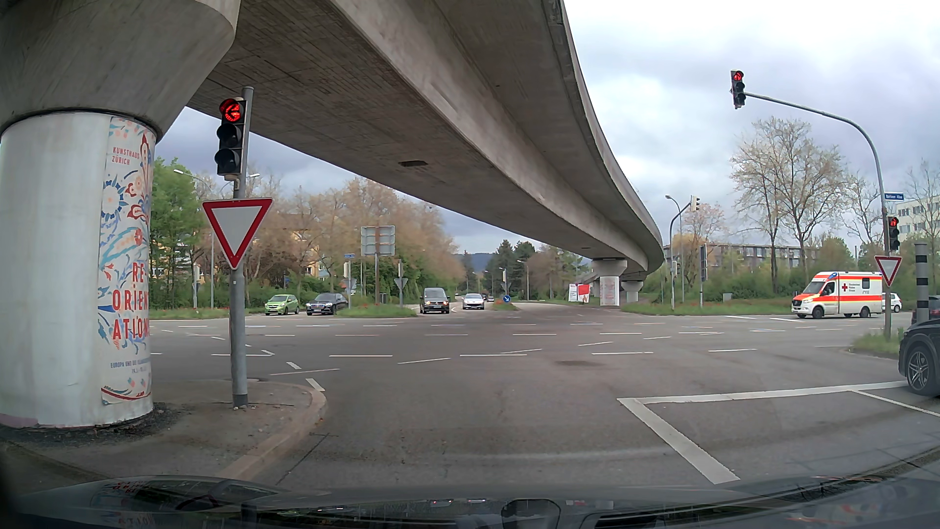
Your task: Follow the waypoints while adhering to traffic rules and regulations
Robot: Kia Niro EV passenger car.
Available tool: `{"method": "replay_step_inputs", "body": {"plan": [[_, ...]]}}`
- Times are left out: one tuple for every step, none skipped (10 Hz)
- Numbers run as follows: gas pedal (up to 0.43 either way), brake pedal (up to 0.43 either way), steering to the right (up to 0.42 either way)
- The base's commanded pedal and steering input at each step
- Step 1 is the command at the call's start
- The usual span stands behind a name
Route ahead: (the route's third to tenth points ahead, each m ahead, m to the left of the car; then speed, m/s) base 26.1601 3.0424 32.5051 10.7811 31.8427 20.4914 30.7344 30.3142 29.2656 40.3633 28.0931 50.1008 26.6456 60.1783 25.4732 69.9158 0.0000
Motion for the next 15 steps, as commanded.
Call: {"method": "replay_step_inputs", "body": {"plan": [[0.000, 0.244, -0.008], [0.000, 0.244, -0.008], [0.000, 0.244, -0.008], [0.000, 0.244, -0.009], [0.000, 0.244, -0.009], [0.000, 0.238, -0.008], [0.000, 0.244, -0.009], [0.000, 0.244, -0.009], [0.000, 0.244, -0.009], [0.000, 0.244, -0.009], [0.000, 0.244, -0.008], [0.000, 0.244, -0.009], [0.000, 0.244, -0.009], [0.000, 0.244, -0.009], [0.000, 0.238, -0.009]]}}
